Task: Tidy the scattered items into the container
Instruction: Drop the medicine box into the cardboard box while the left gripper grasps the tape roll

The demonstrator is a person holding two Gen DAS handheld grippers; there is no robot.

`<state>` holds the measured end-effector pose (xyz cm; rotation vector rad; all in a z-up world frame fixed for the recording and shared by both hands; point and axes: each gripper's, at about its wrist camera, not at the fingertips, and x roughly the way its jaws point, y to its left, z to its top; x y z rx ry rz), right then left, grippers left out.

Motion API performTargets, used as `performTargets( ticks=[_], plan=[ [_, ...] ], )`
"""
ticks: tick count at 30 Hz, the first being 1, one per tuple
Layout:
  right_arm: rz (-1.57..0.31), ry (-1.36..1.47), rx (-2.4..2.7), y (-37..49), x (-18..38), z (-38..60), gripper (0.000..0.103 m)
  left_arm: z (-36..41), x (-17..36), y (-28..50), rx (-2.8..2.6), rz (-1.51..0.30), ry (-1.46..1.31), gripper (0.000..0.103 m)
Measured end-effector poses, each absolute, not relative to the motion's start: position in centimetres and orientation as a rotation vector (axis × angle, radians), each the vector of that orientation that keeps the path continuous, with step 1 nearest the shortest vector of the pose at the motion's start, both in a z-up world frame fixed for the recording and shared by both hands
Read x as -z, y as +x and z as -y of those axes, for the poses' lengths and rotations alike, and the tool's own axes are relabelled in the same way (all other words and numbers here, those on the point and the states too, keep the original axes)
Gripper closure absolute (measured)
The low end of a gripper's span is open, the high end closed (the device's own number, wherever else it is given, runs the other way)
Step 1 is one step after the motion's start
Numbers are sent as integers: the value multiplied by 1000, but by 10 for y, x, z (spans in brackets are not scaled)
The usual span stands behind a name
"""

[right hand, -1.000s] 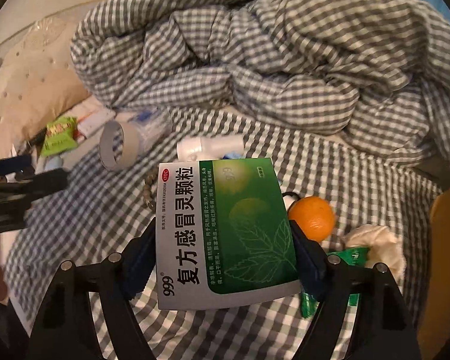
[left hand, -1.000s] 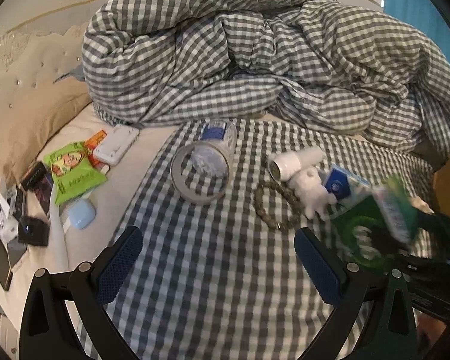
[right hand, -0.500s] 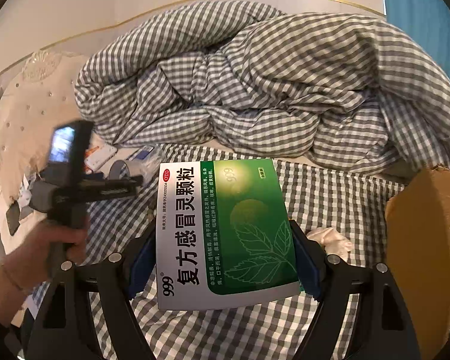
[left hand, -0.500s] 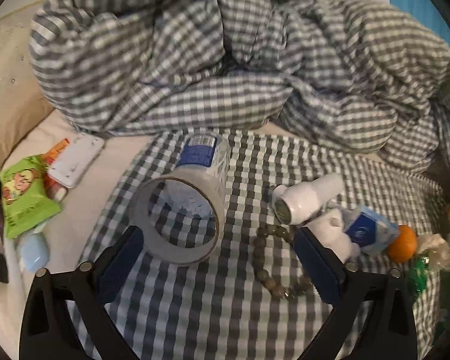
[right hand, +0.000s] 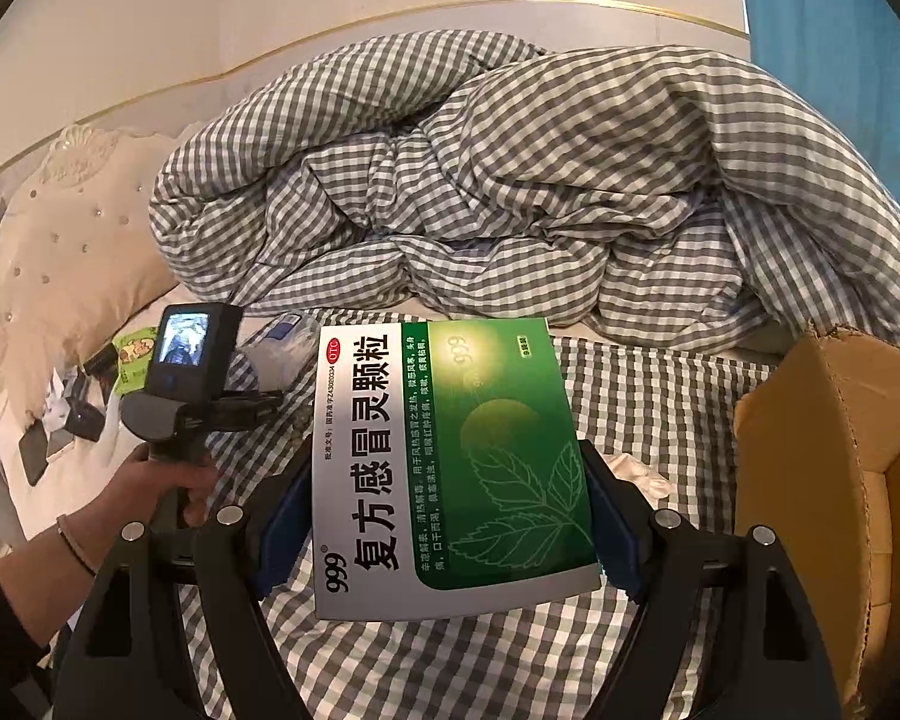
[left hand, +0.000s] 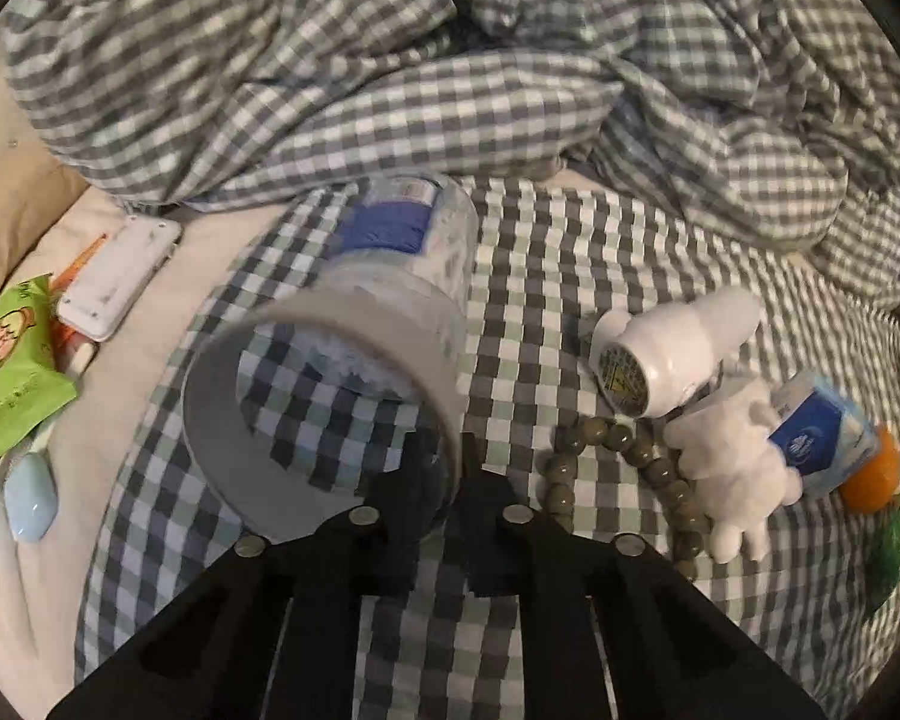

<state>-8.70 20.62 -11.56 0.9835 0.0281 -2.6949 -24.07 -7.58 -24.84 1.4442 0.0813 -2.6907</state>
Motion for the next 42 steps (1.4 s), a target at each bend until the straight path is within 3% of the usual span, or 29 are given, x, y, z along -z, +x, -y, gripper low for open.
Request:
performTargets(
  ticks=[12, 27, 42],
  plan=[
    [20, 879, 2737, -59, 85, -219, 24, 53, 155, -196, 2807, -21, 1216, 99],
    [34, 780, 3045, 8, 15, -330, 23, -75, 10, -83, 3164, 48, 932, 99],
    [63, 984, 3201, 6, 28, -465, 21, -217, -22, -41, 3397, 95, 967, 99]
  ],
)
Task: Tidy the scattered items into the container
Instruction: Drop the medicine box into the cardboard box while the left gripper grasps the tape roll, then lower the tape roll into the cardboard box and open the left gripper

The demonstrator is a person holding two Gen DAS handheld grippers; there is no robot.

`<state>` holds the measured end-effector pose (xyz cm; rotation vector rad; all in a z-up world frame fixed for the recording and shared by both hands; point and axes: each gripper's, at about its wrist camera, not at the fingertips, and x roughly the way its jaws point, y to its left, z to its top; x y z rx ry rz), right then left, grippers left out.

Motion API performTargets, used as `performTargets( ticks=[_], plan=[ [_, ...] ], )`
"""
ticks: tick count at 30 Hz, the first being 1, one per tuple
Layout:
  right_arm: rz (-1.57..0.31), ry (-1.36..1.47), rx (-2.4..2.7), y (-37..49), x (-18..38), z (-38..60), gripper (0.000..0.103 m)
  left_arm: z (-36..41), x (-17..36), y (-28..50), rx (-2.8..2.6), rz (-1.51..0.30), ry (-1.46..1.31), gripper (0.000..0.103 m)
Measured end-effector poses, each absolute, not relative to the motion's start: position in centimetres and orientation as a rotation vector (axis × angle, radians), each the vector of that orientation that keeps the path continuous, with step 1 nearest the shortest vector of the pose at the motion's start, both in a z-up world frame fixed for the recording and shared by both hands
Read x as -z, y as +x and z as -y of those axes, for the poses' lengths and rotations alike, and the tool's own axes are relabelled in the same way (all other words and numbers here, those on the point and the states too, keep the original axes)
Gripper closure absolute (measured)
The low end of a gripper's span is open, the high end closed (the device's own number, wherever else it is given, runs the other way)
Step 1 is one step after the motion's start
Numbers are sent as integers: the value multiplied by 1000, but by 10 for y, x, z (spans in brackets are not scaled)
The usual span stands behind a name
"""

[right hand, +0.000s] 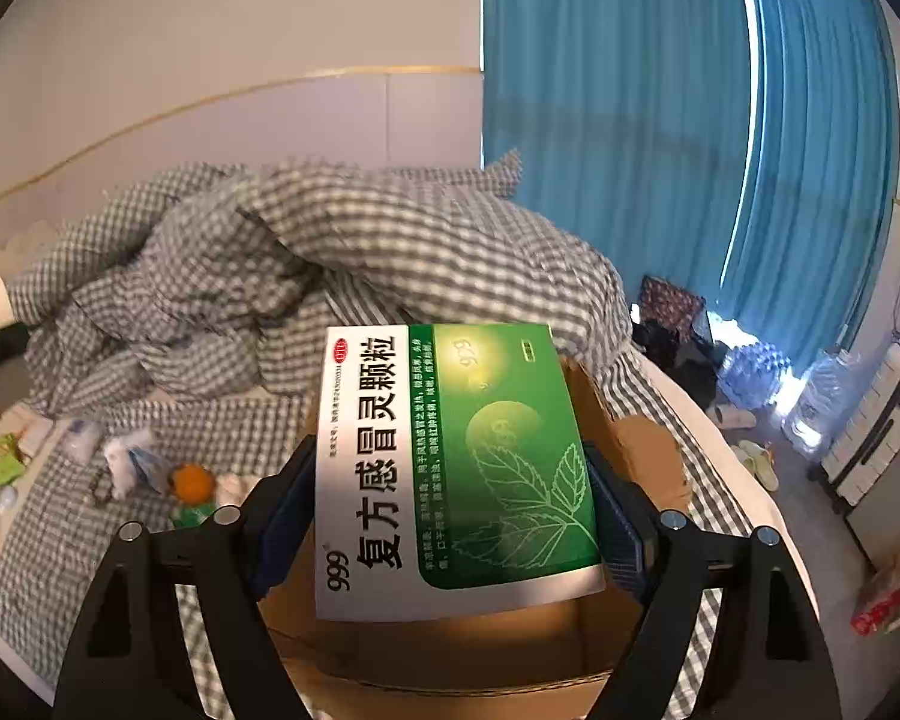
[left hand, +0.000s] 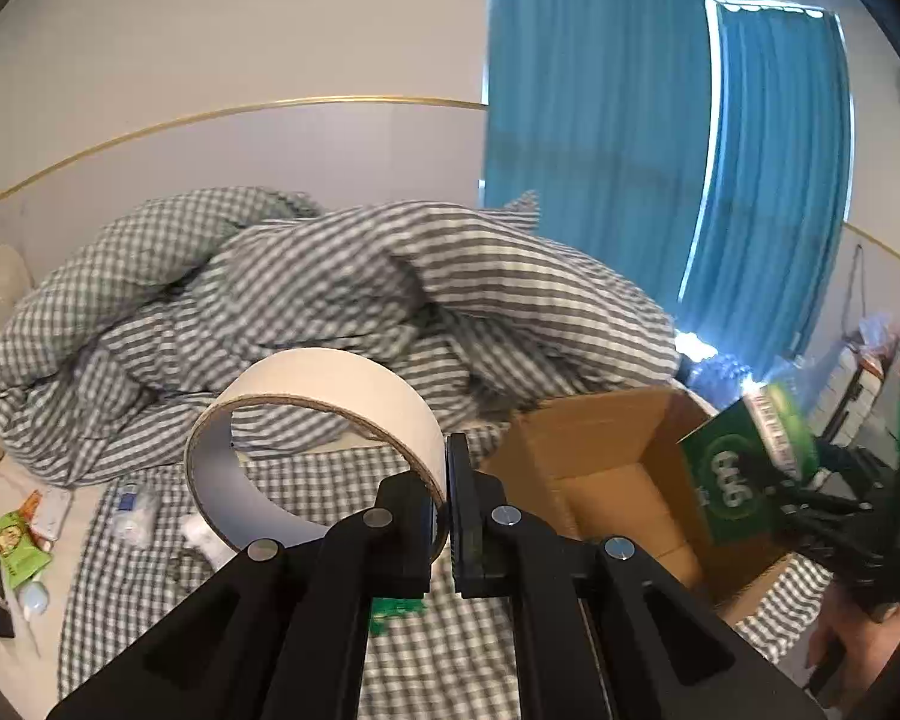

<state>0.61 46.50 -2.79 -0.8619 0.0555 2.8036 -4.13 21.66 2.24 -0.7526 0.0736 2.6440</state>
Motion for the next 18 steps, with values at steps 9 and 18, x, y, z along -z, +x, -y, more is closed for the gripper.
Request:
performTargets(
  ticks=[9, 18],
  plan=[
    [12, -828, -2761, 17, 34, -483, 0, -265, -16, -36, -2558, -114, -762, 99],
    [-44, -697, -2711, 62, 9, -519, 0, -344, 8, -42, -2385, -158, -796, 99]
  ],
)
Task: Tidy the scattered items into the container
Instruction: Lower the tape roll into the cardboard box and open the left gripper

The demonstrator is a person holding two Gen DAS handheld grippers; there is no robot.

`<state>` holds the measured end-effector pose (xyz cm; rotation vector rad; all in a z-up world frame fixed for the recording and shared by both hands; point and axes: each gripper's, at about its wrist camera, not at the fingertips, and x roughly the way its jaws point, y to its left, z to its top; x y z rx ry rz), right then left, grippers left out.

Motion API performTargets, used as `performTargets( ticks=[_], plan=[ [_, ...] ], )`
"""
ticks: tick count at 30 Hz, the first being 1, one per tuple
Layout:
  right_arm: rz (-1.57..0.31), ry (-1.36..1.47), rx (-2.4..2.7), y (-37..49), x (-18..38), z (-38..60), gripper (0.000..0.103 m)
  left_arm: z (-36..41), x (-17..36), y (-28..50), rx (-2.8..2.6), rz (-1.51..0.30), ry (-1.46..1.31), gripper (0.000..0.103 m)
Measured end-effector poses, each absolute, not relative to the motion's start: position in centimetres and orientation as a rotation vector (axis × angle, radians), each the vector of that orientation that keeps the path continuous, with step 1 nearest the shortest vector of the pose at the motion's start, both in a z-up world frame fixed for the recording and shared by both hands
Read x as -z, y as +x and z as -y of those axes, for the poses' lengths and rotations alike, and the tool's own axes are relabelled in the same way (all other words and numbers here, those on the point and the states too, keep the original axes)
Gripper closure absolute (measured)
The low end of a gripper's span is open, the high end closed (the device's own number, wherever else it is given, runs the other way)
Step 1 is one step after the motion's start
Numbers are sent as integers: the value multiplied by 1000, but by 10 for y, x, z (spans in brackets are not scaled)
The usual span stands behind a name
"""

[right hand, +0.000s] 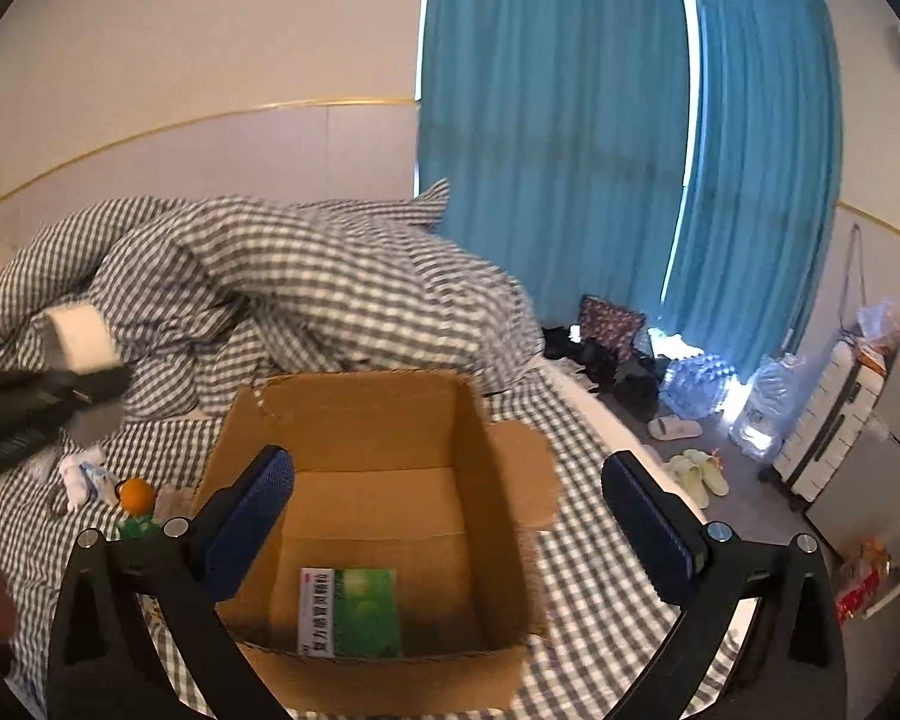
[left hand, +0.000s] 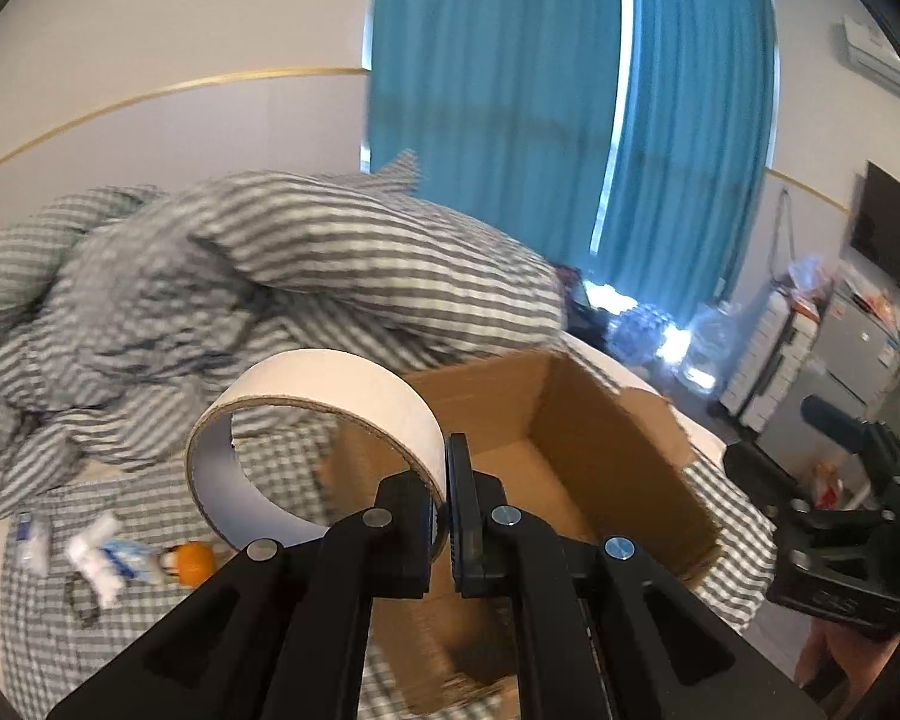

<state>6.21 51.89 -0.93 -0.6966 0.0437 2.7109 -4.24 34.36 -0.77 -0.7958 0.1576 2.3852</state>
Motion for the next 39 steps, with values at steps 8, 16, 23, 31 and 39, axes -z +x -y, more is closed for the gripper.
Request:
performTargets(
  ticks=[8, 16, 23, 31, 39],
  plan=[
    [-101, -644, -2667, 94, -2, -545, 0, -399, 28, -50, -2291, -178, -825, 99],
    [-149, -662, -2649, 94, 1, -555, 0, -410, 31, -59, -2276, -194, -864, 46],
    [-139, -656, -2668, 91, 0, -538, 0, -391, 30, -63, -2258, -156, -867, 29],
    [-111, -657, -2678, 85, -4, -516, 0, -400, 34, -81, -2052, -148, -997, 13],
    [-110, -639, -2664, 96, -10, -517, 0, -408, 34, -74, -2013, -219, -997, 12]
  ],
)
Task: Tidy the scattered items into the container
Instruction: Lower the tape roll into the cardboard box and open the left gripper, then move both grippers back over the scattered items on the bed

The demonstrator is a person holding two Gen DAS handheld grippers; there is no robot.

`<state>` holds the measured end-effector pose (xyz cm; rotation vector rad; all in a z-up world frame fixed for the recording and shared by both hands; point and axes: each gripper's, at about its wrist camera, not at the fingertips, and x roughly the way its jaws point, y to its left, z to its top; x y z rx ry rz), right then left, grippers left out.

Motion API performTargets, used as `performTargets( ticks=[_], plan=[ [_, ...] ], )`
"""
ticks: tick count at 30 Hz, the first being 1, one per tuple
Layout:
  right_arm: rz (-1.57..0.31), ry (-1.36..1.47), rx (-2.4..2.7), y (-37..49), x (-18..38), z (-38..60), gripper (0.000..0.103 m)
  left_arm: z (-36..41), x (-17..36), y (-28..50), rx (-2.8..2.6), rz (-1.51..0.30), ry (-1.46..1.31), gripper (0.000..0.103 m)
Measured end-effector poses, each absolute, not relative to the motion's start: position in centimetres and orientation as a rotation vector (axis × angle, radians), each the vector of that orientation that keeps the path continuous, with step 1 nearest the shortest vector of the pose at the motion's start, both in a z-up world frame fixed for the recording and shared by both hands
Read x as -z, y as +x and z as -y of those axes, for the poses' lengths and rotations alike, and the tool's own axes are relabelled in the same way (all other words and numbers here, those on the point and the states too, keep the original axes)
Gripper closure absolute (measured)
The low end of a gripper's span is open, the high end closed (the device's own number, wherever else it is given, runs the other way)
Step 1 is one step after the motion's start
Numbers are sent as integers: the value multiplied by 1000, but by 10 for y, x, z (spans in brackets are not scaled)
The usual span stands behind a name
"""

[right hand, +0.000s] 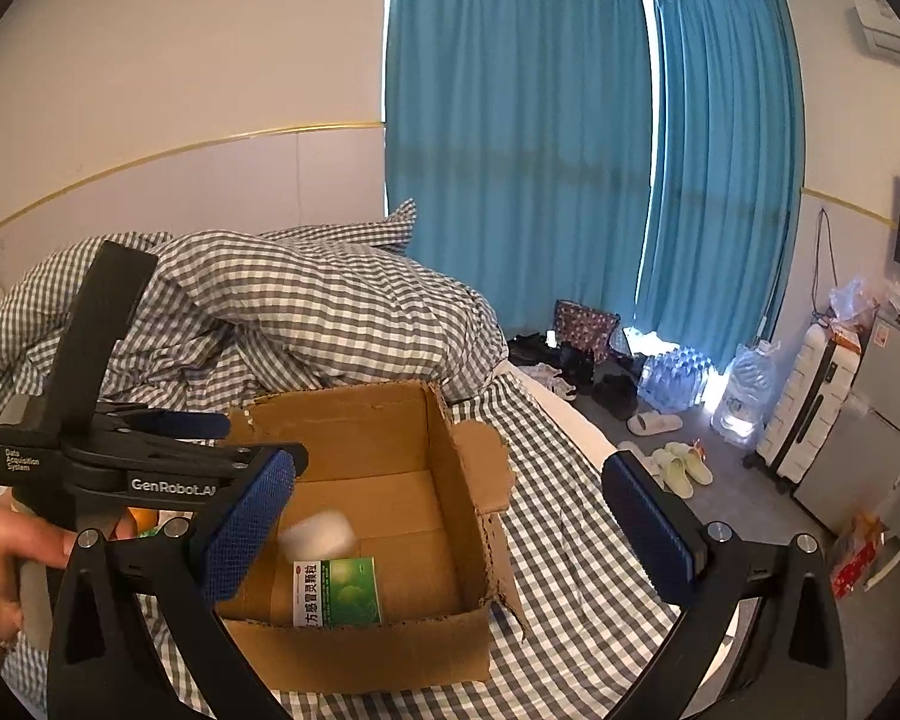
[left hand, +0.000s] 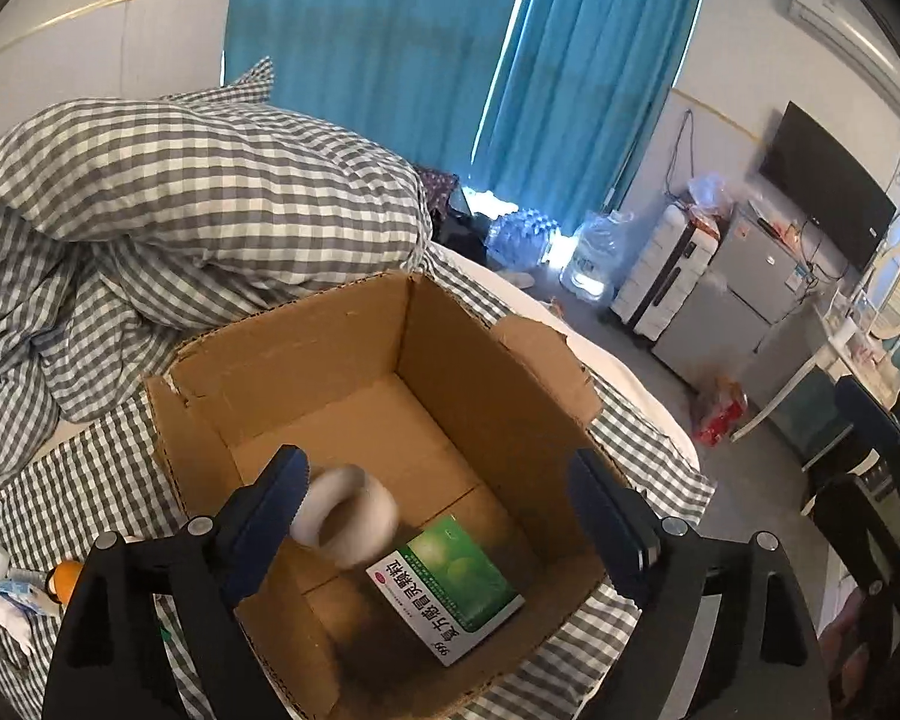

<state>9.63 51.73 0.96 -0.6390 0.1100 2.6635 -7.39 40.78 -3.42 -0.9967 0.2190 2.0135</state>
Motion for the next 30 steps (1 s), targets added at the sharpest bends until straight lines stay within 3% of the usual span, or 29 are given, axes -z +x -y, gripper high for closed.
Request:
performTargets(
  ticks=[12, 16, 24, 26, 30],
  plan=[
    [-129, -692, -2713, 79, -13, -490, 0, -328, 23, -84, -2310, -334, -1067, 6],
    [-128, -698, -2776, 68, -19, -463, 0, -269, 7, -77, -2479, -332, -952, 6],
    [-107, -722, -2959, 44, -23, -387, 0, -134, -33, -47, -2787, -195, -606, 6],
    [-90, -739, -3007, 37, -21, -367, 0, -100, -38, -39, -2865, -143, -533, 2],
    [-25, -775, -3077, 23, -11, -326, 0, -48, -38, -35, -2969, -34, -494, 0]
  ],
)
